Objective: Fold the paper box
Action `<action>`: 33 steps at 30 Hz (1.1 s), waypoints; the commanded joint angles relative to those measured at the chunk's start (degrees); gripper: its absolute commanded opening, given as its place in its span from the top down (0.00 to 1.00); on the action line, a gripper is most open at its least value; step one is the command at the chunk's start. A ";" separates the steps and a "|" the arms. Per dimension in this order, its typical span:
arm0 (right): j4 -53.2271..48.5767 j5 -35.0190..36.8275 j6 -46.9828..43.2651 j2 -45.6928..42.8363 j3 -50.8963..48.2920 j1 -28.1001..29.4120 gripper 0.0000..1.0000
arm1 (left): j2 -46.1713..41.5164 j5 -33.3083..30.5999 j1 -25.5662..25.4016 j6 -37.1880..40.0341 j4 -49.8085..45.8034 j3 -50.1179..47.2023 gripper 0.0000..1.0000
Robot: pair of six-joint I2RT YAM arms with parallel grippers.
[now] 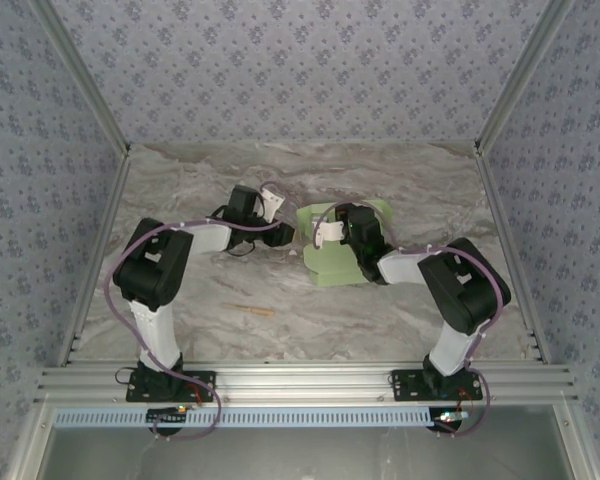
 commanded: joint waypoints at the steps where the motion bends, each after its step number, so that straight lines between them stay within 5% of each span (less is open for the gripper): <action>1: 1.08 -1.89 -1.02 1.06 -0.80 -0.76 0.96 | 1.27 3.48 -0.14 3.61 0.42 2.48 0.55; 33: -6.07 -3.09 3.40 -0.69 1.05 -1.48 0.97 | 7.58 18.74 -1.35 5.65 -1.58 11.99 0.58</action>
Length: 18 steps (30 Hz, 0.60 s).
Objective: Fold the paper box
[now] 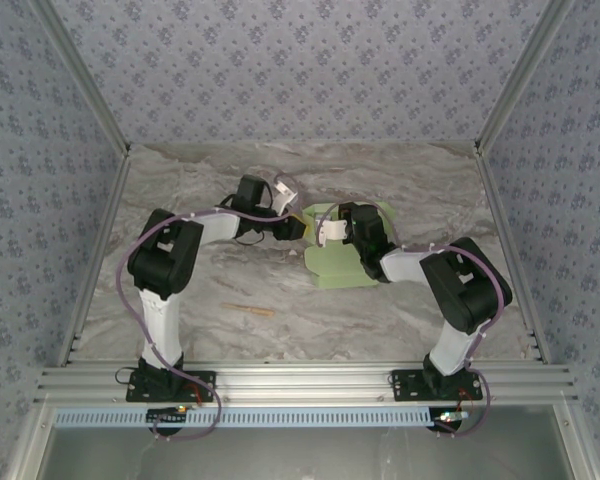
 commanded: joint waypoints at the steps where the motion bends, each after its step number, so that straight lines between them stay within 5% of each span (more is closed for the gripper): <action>1: -4.26 -1.15 0.85 -0.65 0.97 0.03 0.97 | 0.98 2.52 -1.11 -0.21 0.69 2.10 0.58; 18: -11.66 -2.97 5.71 -2.53 2.91 0.09 0.97 | 1.02 -8.54 -3.57 -9.41 11.39 -0.42 0.57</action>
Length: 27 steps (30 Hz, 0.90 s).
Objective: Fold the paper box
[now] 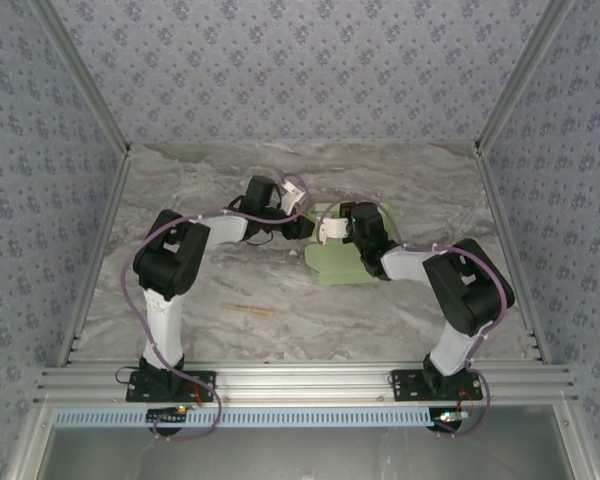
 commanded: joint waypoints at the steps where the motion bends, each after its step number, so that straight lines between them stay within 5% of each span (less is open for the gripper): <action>1: -7.60 -3.14 2.63 -1.47 1.78 0.28 0.97 | 0.34 -4.66 -0.88 -3.45 6.42 -0.66 0.57; 27: -11.28 -0.63 -0.02 1.72 3.38 -0.49 0.97 | -1.23 -10.11 -1.51 -6.57 13.24 -3.98 0.53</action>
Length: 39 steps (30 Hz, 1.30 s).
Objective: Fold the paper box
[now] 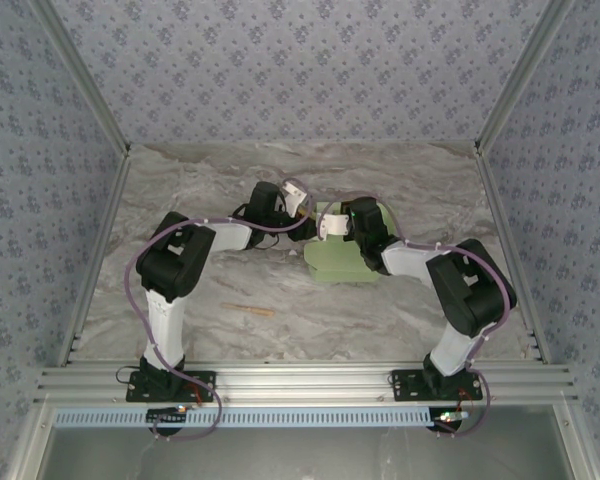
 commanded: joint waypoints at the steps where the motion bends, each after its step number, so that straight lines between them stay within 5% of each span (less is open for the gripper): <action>1: -5.13 -0.69 -1.44 2.09 0.77 0.01 0.97 | -1.23 -3.19 0.47 -1.91 3.05 -0.33 0.53; 39: -8.83 -3.17 4.25 -1.28 2.69 0.70 0.98 | 1.49 -26.51 -3.45 -10.18 -4.19 3.25 0.60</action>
